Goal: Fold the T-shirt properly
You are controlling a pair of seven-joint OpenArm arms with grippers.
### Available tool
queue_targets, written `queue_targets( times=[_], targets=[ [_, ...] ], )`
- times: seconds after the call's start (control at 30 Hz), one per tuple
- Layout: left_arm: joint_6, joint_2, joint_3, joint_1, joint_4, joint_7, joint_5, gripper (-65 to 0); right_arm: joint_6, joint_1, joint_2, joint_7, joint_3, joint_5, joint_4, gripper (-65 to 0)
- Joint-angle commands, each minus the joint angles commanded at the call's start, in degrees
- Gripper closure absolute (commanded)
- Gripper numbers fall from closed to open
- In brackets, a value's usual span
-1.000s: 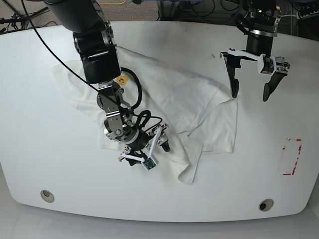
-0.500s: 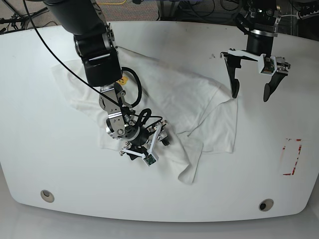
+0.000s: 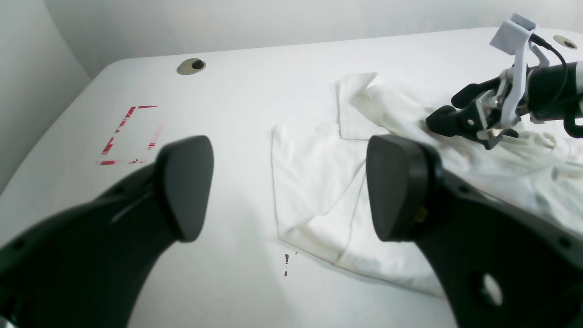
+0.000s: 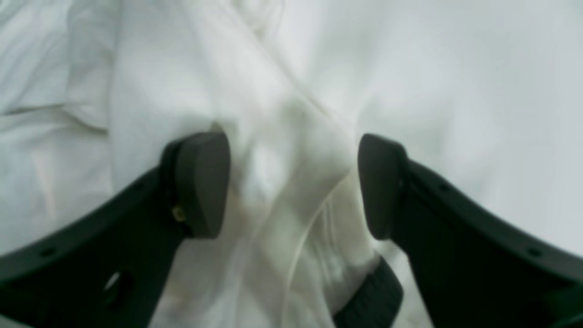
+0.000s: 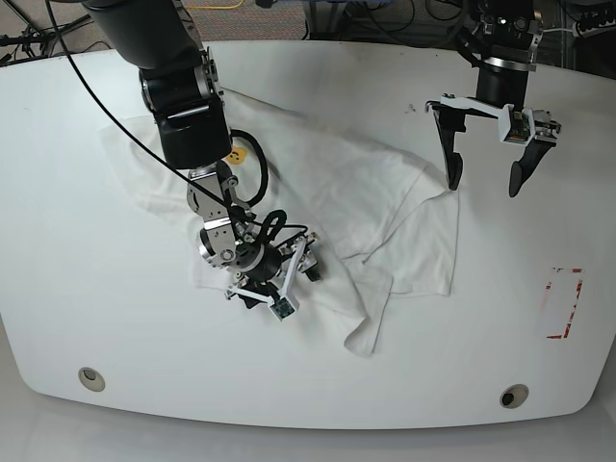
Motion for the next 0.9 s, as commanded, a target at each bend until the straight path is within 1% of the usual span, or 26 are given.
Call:
queue_targets(
  times=[0.1,0.5,0.77,0.9],
  targets=[
    [0.1,0.1,0.2,0.0,0.0,0.2,0.1,-49.1,-0.3,-0.6,0.2,1.7,0.2,0.0,-0.3,-42.6],
    [0.0,0.3,0.2,0.1,-0.1,-0.3,0.0,-49.3,-0.28,-1.4,1.2,3.9,0.4,-0.1,0.0,-42.9],
    [0.0,0.3,0.3,0.2,-0.1,-0.2,0.0,-49.3,-0.37,-2.3,2.0,2.9,0.4,-0.3,1.3,-43.0],
    [0.0,0.4,0.5,0.2,-0.2,-0.1,0.1,-49.6,-0.24,-2.7,2.3,1.6,0.1,-0.2,3.4,-43.0]
  ],
)
